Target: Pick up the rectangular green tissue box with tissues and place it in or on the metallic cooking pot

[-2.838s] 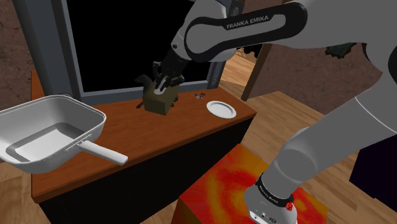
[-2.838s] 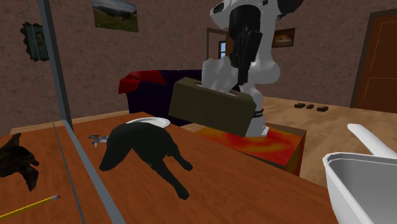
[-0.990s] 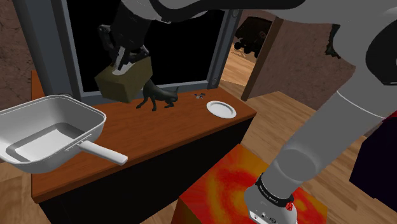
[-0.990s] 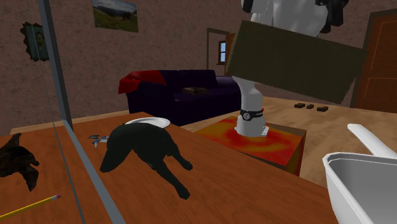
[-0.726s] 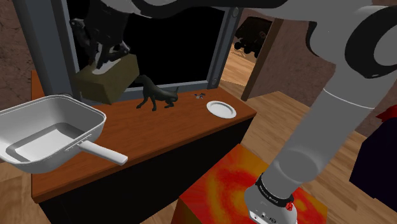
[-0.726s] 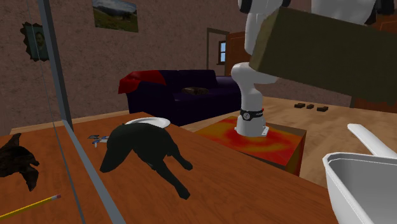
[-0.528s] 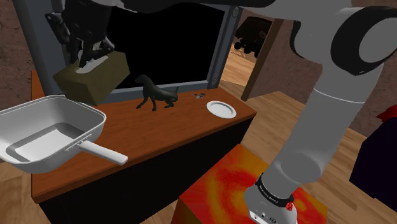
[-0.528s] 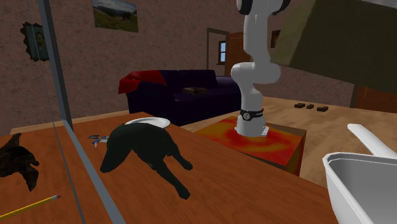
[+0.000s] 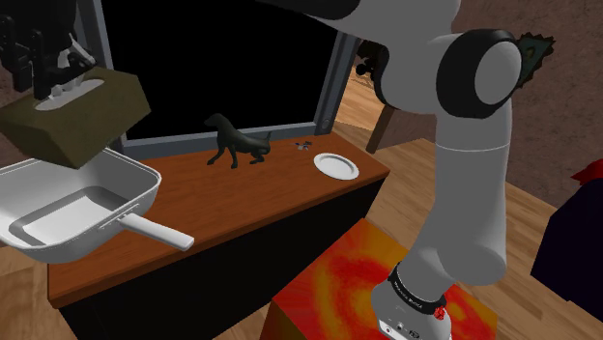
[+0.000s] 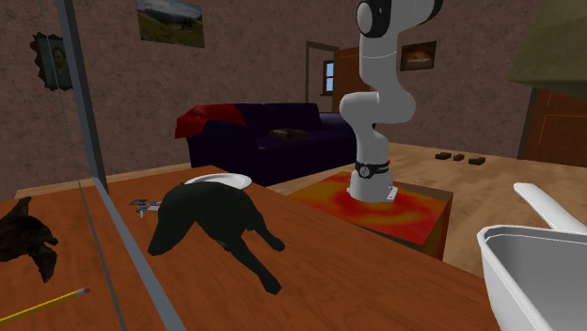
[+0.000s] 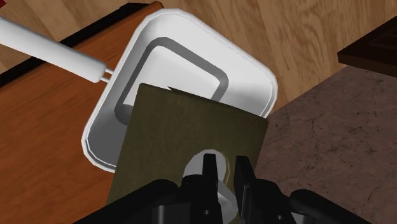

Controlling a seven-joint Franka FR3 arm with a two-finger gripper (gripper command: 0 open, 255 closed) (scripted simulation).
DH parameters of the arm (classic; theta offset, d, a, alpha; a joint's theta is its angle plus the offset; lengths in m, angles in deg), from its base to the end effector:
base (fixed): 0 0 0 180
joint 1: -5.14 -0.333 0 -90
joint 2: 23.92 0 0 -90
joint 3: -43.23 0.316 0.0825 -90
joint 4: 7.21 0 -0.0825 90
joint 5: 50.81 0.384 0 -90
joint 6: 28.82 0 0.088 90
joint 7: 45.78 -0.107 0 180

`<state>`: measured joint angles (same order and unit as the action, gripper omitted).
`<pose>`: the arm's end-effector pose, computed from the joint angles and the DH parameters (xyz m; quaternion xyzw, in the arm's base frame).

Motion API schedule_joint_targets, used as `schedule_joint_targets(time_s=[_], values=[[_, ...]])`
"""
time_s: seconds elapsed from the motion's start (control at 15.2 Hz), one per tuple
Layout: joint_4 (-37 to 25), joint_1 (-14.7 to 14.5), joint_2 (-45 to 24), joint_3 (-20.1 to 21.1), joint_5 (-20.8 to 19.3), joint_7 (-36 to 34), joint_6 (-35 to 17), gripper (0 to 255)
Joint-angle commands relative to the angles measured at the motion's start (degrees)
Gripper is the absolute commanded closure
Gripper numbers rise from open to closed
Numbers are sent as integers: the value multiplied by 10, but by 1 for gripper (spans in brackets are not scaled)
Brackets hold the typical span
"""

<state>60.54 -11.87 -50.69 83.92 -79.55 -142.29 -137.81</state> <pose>0.4992 0.4932 0.6058 -0.9188 0.3394 -0.1414 0.1437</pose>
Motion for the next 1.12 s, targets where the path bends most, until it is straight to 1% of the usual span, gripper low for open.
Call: schedule_joint_targets(time_s=[0.0, 0.46, 1.06], values=[[6, -4, -5, -2, -5, -7, -9, 255], [77, 16, 6, -2, -5, -22, -67, 255], [147, 28, 6, -8, -16, -42, -133, 255]])
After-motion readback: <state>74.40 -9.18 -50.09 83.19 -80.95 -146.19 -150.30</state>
